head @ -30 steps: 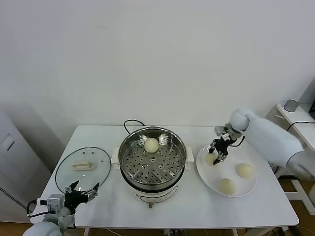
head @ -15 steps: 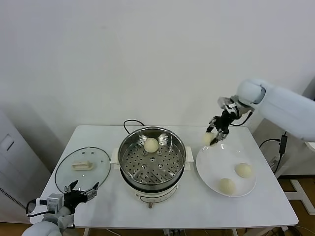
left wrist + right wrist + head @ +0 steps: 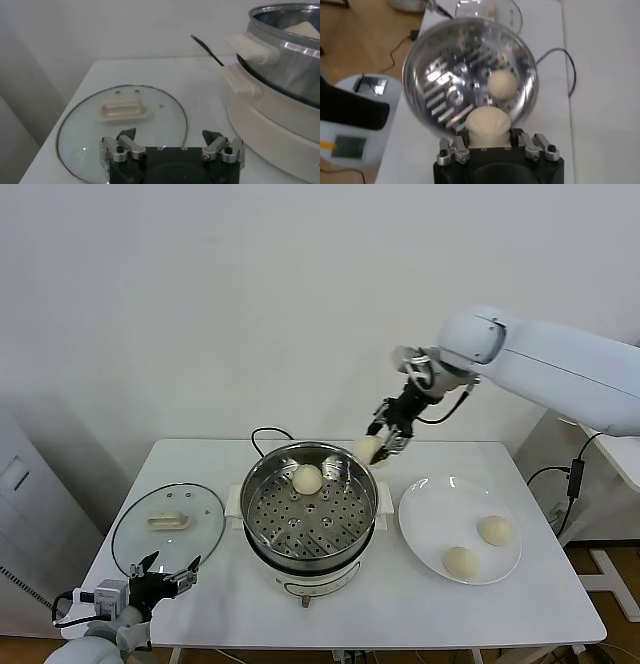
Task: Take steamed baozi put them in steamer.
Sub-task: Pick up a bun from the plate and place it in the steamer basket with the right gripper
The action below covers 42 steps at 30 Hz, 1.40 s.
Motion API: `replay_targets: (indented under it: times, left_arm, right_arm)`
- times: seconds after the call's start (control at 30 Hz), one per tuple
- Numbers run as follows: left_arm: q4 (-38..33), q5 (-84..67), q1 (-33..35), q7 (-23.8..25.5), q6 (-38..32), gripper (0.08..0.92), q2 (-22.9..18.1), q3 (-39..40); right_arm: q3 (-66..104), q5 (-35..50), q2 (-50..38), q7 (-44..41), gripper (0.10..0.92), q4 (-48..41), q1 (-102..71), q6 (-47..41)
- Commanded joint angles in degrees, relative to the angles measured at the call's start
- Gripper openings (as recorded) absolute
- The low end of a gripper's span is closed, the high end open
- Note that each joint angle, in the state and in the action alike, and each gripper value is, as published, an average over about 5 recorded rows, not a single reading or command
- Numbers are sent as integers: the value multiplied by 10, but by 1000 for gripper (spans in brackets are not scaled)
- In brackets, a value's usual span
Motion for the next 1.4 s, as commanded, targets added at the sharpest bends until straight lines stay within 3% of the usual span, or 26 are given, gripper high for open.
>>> replay_targets:
  times: [0.03,0.53,1.4]
  left_arm:
    - [1,1,-1,0,-2,823,-3,0]
    - [10,-2,-6,0,-5,823,3,0]
    - [26,-22,-13,2,-15,823,24,-2]
  right_arm:
    - [-13,82,103,83,509,3,-17,-48]
    - [-4,56,176,146,509,-37,-107,-86]
    - [-2,23,208,185,510,-72,-160,-105]
